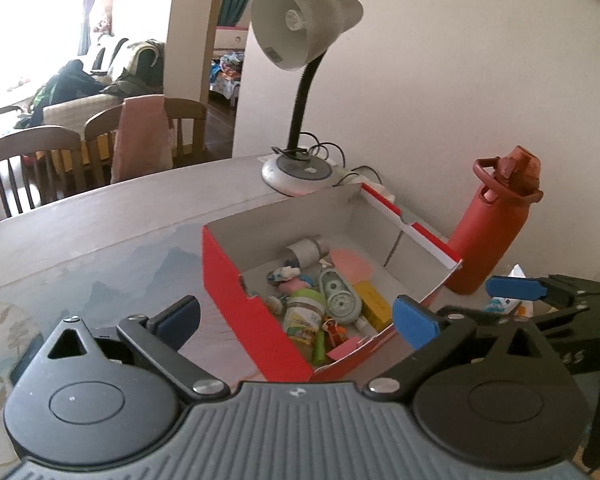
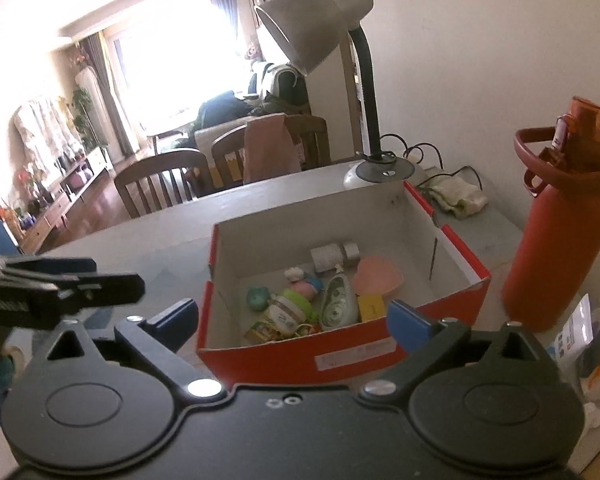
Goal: Organize rigid objects
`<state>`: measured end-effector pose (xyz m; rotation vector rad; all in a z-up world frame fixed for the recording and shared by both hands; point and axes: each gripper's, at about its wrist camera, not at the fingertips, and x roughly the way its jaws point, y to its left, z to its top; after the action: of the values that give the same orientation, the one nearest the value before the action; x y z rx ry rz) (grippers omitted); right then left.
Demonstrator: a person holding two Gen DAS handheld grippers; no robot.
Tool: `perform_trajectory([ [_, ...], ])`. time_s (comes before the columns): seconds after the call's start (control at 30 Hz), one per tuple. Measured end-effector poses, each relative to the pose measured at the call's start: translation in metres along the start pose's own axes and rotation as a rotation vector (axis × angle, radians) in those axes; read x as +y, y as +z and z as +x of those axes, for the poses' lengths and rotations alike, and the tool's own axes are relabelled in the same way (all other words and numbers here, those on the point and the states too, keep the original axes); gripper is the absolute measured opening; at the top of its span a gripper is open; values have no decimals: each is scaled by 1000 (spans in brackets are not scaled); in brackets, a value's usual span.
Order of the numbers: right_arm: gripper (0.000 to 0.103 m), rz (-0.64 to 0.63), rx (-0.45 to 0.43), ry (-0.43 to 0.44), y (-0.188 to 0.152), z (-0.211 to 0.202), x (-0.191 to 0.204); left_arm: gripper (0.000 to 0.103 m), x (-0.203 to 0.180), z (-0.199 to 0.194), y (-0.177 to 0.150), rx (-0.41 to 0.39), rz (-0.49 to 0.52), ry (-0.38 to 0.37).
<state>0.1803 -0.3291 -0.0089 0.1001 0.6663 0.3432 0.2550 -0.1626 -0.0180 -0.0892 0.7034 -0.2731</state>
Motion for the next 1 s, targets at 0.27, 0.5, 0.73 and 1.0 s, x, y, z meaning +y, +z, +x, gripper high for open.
perform_trajectory([
  [0.27, 102, 1, -16, 18, -2, -11, 11, 103, 2, -6, -12, -1, 35, 29],
  [0.5, 102, 11, -15, 20, -5, -14, 14, 103, -1, -11, -15, -4, 48, 13],
  [0.73, 102, 22, -11, 16, -10, -15, 15, 103, -4, -15, -15, -12, 40, 1],
  [1.0, 102, 21, -9, 22, -15, -18, 16, 103, -6, -18, -17, -19, 48, 8],
])
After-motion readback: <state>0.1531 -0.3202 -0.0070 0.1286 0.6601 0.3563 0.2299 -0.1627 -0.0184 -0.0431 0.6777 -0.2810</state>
